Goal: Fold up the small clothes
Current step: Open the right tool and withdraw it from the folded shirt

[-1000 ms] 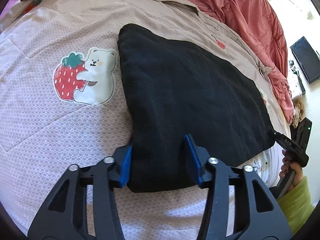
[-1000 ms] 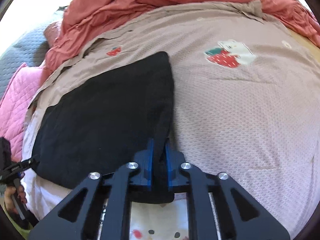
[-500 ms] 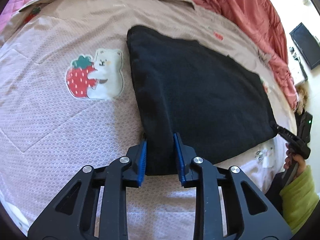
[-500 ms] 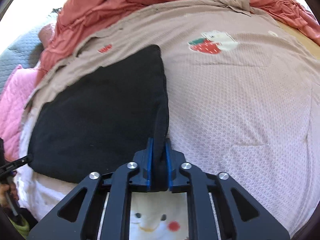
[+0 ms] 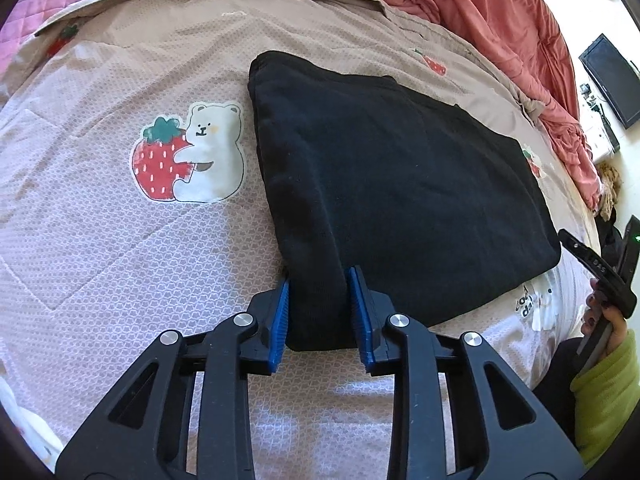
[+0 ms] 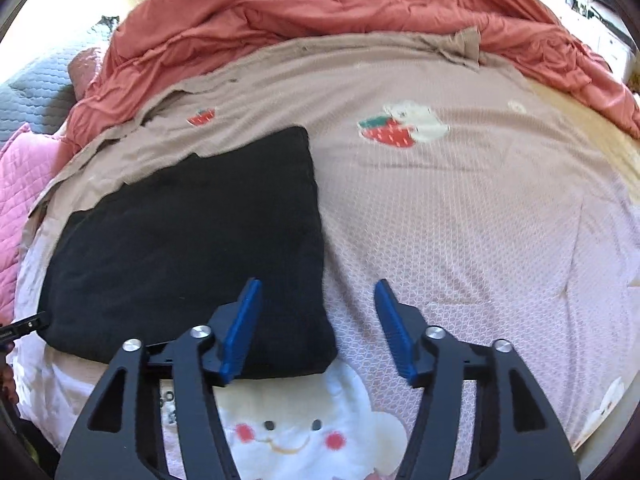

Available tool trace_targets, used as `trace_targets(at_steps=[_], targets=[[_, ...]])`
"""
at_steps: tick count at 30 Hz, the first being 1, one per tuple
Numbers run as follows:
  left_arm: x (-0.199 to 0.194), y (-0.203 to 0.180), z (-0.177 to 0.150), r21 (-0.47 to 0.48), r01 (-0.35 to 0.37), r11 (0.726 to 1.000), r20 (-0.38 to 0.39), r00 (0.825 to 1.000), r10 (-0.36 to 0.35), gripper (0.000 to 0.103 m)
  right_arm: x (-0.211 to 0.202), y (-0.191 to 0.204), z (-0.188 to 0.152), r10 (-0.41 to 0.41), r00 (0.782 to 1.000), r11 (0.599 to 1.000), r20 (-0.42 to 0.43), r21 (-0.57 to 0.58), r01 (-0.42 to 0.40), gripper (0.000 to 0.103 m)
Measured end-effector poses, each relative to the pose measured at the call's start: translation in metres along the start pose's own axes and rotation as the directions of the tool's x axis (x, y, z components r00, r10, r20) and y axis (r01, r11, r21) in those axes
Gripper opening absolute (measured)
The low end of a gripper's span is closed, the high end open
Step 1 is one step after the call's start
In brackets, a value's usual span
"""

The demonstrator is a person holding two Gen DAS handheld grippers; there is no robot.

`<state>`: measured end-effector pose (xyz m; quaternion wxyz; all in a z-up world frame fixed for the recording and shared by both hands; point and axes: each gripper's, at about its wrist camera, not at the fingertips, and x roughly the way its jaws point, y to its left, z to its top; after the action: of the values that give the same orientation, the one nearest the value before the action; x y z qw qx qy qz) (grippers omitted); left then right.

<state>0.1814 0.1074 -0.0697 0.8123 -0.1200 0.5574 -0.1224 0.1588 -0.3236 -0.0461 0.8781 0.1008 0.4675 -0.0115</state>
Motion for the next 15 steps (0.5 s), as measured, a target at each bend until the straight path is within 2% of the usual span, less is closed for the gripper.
trace_targets(at_steps=[7, 15], targets=[[-0.006, -0.001, 0.0, 0.003, -0.002, 1.0, 0.011, 1.0, 0.002, 0.021, -0.026, 0.025, 0.003, 0.032, 0.998, 0.998, 0.061, -0.06, -0.028, 0.079], [-0.022, 0.001, 0.003, 0.0, 0.014, 1.0, 0.054, 0.998, -0.014, 0.031, -0.041, 0.063, 0.005, 0.081, 0.993, 0.989, 0.086, -0.126, -0.07, 0.087]])
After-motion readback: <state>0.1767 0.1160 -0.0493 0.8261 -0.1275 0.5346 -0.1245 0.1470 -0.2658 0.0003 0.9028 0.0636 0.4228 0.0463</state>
